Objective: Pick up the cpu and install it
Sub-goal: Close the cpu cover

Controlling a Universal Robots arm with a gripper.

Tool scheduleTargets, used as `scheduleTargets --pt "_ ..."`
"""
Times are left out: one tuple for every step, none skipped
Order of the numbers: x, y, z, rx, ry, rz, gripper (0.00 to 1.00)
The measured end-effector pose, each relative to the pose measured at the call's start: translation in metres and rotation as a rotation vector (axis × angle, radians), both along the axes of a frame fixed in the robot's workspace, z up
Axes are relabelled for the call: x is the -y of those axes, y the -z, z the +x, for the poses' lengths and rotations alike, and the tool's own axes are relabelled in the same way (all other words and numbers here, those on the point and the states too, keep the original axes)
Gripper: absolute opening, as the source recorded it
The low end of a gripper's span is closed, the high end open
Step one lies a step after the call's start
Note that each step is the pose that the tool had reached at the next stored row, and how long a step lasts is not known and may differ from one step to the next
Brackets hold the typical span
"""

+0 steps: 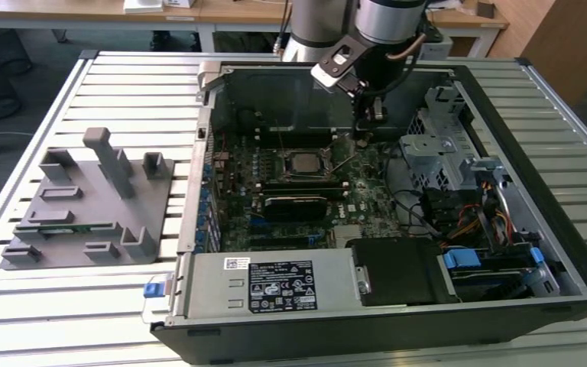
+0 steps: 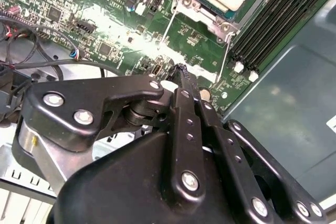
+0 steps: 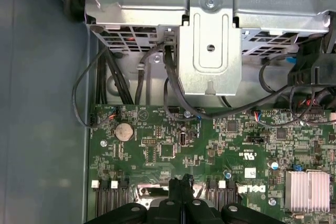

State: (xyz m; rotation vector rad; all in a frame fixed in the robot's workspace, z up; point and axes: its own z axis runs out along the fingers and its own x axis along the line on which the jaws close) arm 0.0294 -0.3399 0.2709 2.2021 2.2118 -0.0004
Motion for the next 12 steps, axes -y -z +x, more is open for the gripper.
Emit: scheduleTargets --pt "0.0000 0.0000 0.0010 0.0000 0.000 0.0000 0.11" --pt "0.0000 0.0000 0.0019 0.0000 0.000 0.0000 0.11" --pt "0.0000 0.0000 0.0027 0.0000 0.000 0.0000 0.11" --pt "0.0000 0.0000 0.0036 0.0000 0.000 0.0000 0.11" --pt "0.0000 0.0000 0.0045 0.0000 0.000 -0.0001 0.11" --pt "0.0000 0.0000 0.0053 0.0000 0.000 -0.0001 0.11" --pt "0.0000 0.0000 0.0062 0.0000 0.000 0.0000 0.11" --pt "0.0000 0.0000 0.0070 0.0000 0.000 0.0000 0.11" --pt "0.0000 0.0000 0.0079 0.0000 0.000 -0.0001 0.11" --pt "0.0000 0.0000 0.0087 0.0000 0.000 0.0000 0.11" --pt "0.0000 0.0000 0.0095 0.0000 0.000 0.0000 0.11" --pt "0.0000 0.0000 0.0104 0.0000 0.000 0.0000 0.11"
